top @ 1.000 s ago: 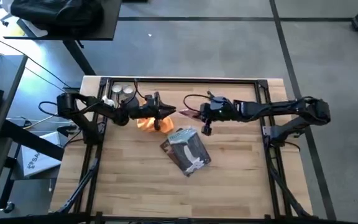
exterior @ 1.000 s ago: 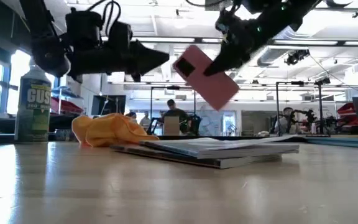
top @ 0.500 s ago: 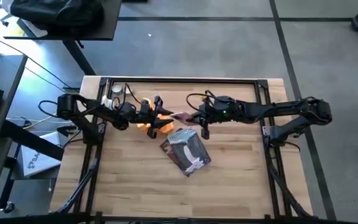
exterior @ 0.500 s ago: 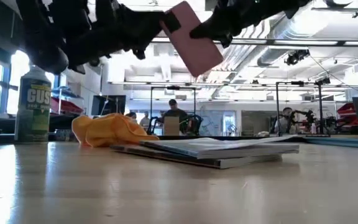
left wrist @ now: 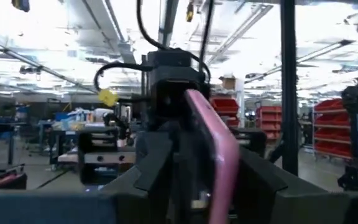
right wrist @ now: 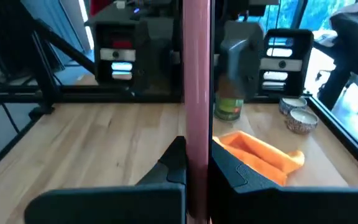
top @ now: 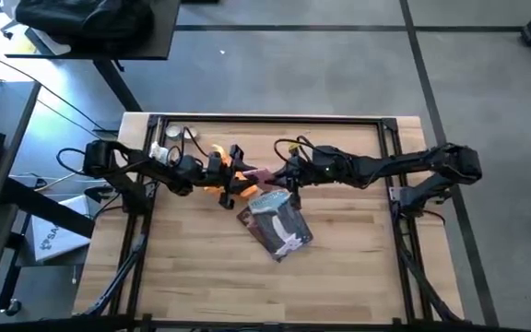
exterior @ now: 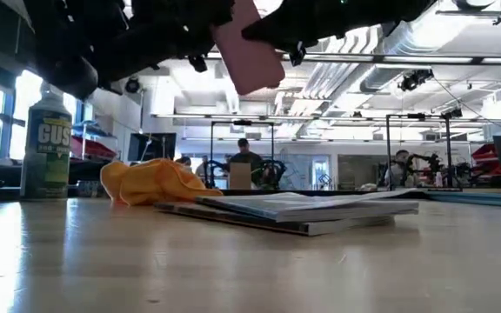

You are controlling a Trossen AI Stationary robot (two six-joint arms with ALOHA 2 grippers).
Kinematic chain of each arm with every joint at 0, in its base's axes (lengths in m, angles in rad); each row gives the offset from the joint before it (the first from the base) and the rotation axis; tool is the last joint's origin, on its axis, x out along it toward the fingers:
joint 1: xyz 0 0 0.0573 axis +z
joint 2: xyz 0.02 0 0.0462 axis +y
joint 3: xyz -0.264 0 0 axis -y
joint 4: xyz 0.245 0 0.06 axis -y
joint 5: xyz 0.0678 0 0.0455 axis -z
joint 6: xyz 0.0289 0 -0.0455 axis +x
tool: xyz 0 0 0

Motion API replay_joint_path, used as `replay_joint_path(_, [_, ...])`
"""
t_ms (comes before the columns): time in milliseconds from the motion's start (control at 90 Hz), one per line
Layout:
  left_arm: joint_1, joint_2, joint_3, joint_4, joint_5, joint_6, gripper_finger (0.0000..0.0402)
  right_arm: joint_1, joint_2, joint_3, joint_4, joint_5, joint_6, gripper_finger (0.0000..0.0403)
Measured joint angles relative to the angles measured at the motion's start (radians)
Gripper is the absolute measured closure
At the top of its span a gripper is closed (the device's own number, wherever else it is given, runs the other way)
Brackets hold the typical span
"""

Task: Apply microfiber cloth
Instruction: Spray the cellphone using the spray bottle

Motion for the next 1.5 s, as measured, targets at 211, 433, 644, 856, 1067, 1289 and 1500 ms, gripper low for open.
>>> replay_joint_path(211, [0.0,0.0,0.0,0.0,-0.008,-0.008,0.0289,0.007,0.011,0.0,0.008,0.033,-0.001,0.0403])
replay_joint_path(433, [0.0,0.0,0.011,0.0,-0.011,-0.025,0.0349,0.007,0.011,0.0,0.007,0.054,-0.018,0.0403])
replay_joint_path(644, [-0.008,0.0,0.019,-0.001,-0.02,-0.025,0.0389,0.008,0.01,0.0,0.001,0.08,-0.017,0.0403])
replay_joint_path(856, [-0.014,0.0,0.019,-0.001,-0.033,-0.03,0.0376,0.008,0.01,0.0,-0.001,0.079,-0.024,0.0403])
replay_joint_path(1067, [-0.013,0.0,0.019,-0.003,-0.037,-0.055,0.0393,0.008,0.01,0.0,-0.004,0.084,-0.015,0.0386])
replay_joint_path(1289, [-0.014,0.001,0.02,-0.009,-0.033,-0.056,0.0393,0.008,0.01,0.0,-0.008,0.092,-0.013,0.0344])
replay_joint_path(1500, [-0.014,0.001,0.02,-0.007,-0.034,-0.051,0.0393,0.008,0.01,0.0,-0.016,0.092,-0.021,0.0358])
